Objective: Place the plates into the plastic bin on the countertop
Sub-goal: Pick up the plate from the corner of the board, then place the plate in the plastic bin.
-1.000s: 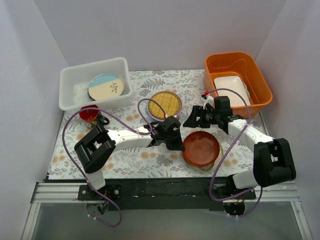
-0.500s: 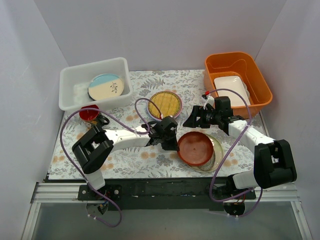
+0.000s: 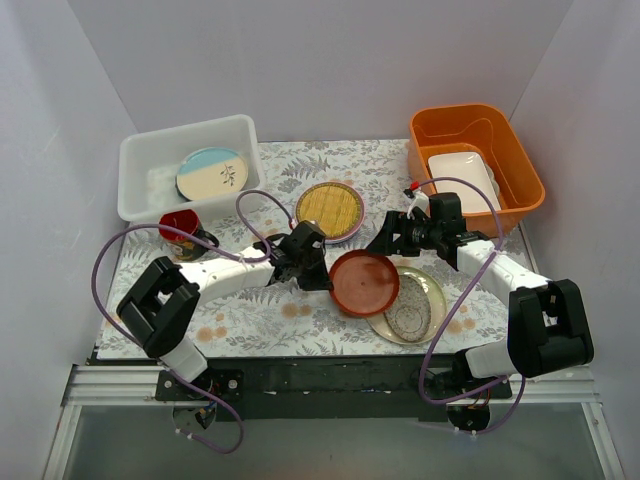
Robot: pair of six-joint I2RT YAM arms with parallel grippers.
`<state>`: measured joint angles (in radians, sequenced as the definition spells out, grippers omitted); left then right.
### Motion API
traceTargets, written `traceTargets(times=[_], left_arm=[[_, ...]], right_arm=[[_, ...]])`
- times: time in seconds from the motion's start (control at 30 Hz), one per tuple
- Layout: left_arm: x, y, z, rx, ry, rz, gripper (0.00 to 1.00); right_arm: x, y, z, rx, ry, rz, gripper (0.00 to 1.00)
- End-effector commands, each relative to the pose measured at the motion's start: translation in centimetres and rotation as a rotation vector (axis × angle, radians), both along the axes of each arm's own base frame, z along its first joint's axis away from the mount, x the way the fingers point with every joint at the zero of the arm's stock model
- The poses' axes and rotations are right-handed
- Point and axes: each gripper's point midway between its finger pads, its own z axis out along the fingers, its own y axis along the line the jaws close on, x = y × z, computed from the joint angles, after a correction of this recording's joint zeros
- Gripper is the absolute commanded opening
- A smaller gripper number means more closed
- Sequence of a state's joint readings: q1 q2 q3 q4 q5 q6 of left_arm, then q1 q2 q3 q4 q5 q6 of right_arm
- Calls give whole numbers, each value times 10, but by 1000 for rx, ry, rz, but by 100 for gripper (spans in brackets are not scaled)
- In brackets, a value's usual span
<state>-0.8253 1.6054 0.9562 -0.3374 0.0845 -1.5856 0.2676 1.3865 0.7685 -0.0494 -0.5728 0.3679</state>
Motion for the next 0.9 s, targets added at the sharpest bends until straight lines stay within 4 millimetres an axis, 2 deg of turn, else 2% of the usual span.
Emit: traceTargets(times=[0.0, 0.17, 0.43, 0.87], left_arm=[[8, 24, 17, -2, -38, 27, 0], [20, 49, 20, 2, -38, 75, 0], [41, 77, 38, 6, -85, 137, 0], [87, 103, 69, -10, -148, 202, 0]], right_arm=[[3, 2, 12, 33, -41, 4, 88], [6, 4, 15, 44, -58, 7, 88], [5, 6, 14, 49, -54, 15, 88], [2, 21, 10, 38, -44, 52, 88]])
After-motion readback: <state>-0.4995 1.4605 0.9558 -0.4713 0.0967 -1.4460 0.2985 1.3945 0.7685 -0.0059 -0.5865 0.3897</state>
